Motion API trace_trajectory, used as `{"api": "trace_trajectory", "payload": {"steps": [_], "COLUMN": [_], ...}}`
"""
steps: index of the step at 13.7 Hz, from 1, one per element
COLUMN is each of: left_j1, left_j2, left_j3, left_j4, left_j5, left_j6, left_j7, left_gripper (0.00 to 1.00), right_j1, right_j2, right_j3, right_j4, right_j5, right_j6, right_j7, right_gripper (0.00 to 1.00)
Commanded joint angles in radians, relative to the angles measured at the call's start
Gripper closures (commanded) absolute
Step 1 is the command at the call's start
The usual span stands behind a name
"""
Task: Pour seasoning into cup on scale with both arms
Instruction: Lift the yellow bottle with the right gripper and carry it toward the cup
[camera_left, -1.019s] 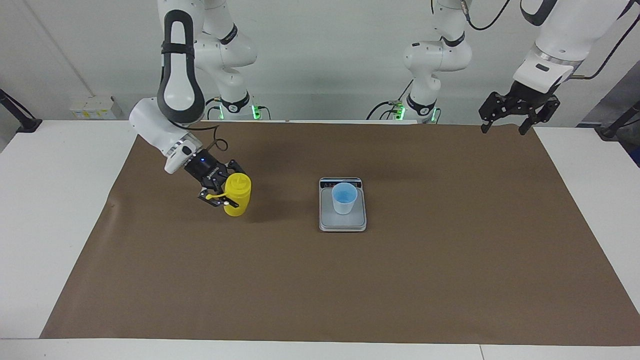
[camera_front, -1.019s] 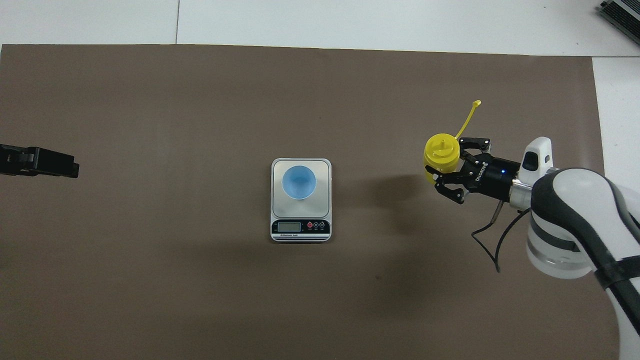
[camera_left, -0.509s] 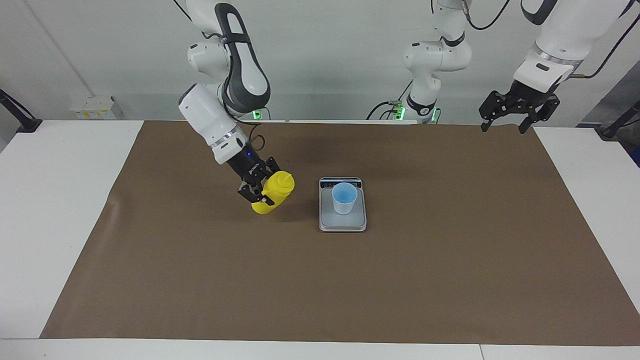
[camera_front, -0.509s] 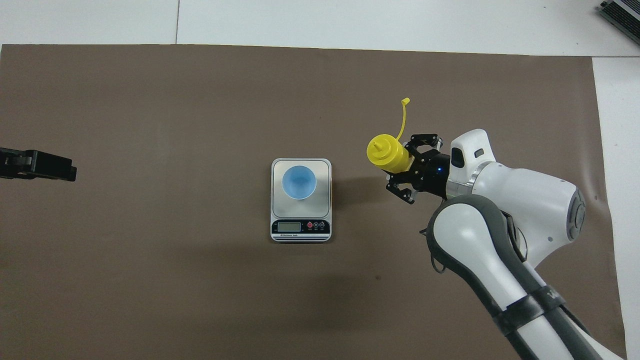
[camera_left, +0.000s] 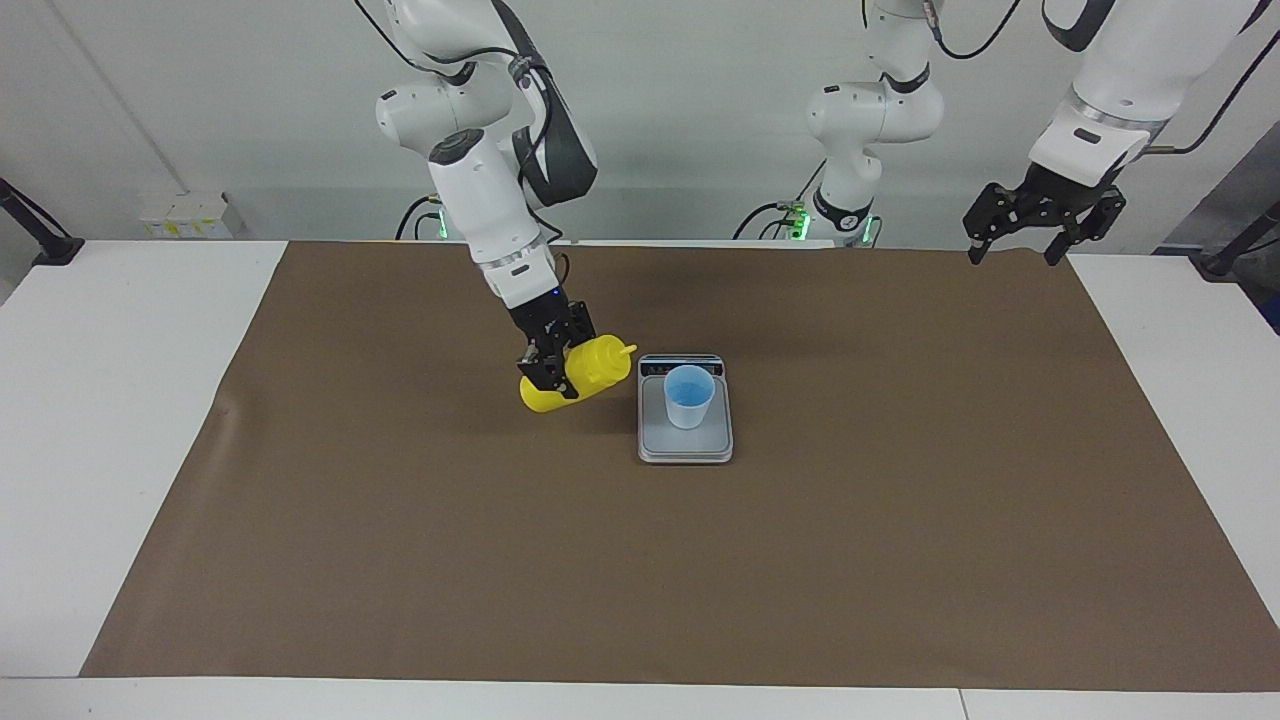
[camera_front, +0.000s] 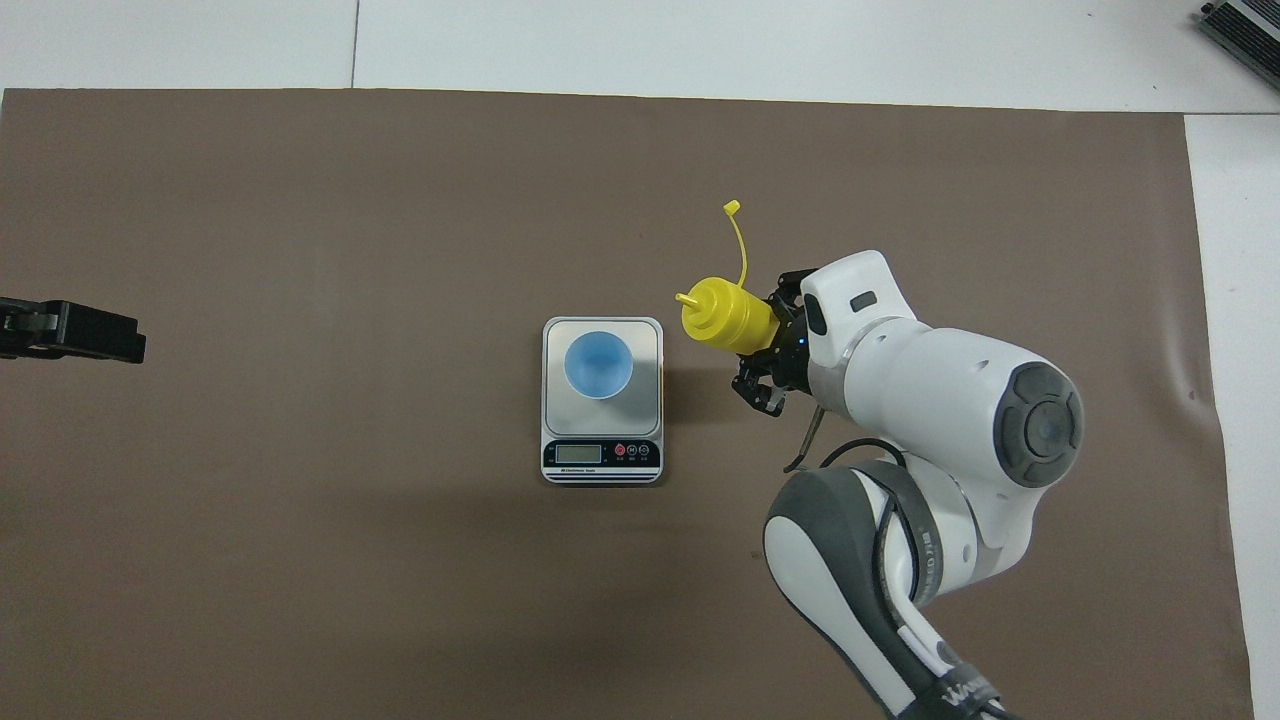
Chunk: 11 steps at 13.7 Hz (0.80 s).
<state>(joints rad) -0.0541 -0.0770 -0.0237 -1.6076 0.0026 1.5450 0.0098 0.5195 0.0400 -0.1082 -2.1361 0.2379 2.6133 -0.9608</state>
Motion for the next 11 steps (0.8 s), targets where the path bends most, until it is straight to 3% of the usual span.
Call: {"api": "trace_trajectory", "payload": {"steps": [1, 5, 9, 11], "left_j1": [0.022, 0.022, 0.020, 0.022], "left_j2": [-0.023, -0.023, -0.023, -0.024], "left_j3": [-0.002, -0.002, -0.002, -0.002], "left_j4": [-0.025, -0.026, -0.026, -0.026], "left_j5": [-0.024, -0.024, -0.024, -0.024], "left_j6": [0.000, -0.003, -0.005, -0.002], "left_j7": [-0.022, -0.027, -0.036, -0.037], "left_gripper": [0.00, 0.00, 0.00, 0.00], "right_j1": [0.020, 0.085, 0.103, 0.135], "right_j2": [0.014, 0.041, 0.069, 0.096], "right_j3": [-0.004, -0.004, -0.002, -0.002], "right_j4": [0.079, 0.131, 0.149, 0.186], "right_j5": [-0.241, -0.561, -0.742, -0.895], "right_j6": [-0.091, -0.130, -0.147, -0.194], "right_j7": [0.178, 0.266, 0.287, 0.289], "right_gripper": [1.00, 1.00, 1.00, 1.00]}}
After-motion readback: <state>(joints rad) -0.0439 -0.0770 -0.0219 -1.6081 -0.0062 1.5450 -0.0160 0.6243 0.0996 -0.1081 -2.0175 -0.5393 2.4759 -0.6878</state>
